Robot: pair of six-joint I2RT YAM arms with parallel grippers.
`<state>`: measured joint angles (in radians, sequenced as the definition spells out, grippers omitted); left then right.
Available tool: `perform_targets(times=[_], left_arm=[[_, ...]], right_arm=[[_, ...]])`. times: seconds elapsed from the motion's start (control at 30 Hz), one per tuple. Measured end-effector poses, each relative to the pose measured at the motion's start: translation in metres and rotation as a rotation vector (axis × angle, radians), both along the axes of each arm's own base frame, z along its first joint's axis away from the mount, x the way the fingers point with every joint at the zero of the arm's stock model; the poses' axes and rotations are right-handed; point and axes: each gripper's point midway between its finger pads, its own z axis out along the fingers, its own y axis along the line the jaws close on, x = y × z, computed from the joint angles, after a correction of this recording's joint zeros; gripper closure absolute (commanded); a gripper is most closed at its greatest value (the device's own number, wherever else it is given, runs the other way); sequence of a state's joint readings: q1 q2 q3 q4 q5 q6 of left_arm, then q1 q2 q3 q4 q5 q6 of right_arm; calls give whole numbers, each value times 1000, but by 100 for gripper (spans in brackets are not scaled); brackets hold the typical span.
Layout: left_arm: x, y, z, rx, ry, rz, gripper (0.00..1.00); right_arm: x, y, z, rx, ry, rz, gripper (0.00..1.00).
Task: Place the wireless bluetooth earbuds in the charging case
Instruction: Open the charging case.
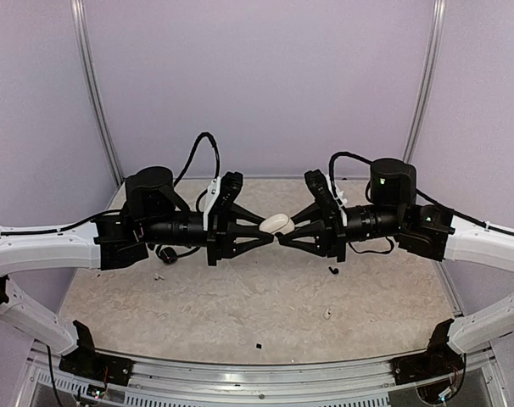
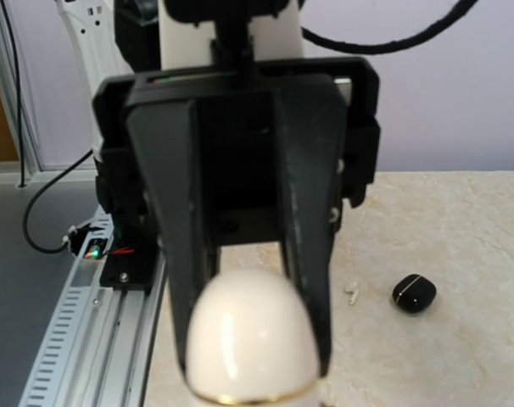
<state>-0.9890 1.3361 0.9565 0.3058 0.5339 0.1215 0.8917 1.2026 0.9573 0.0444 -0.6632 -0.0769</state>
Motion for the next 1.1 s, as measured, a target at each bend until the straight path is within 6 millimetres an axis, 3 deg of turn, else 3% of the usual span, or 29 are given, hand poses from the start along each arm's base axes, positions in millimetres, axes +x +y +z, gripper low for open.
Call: perform_targets(times=[0.1,0.2,0.7,1.1], left_arm=[[0,0,0,0,-1,1,58],[3,0,0,0,-7,15,47],[10,5,15,-50,-16,75,48],[19,14,19,-84,6,112,47]], right_arm=[[-1,0,0,1,0,3,89],[-1,0,1,3,-1,6,91],[-1,0,1,4,-27,8,100],[2,0,-2,-2,-40,-7,100]])
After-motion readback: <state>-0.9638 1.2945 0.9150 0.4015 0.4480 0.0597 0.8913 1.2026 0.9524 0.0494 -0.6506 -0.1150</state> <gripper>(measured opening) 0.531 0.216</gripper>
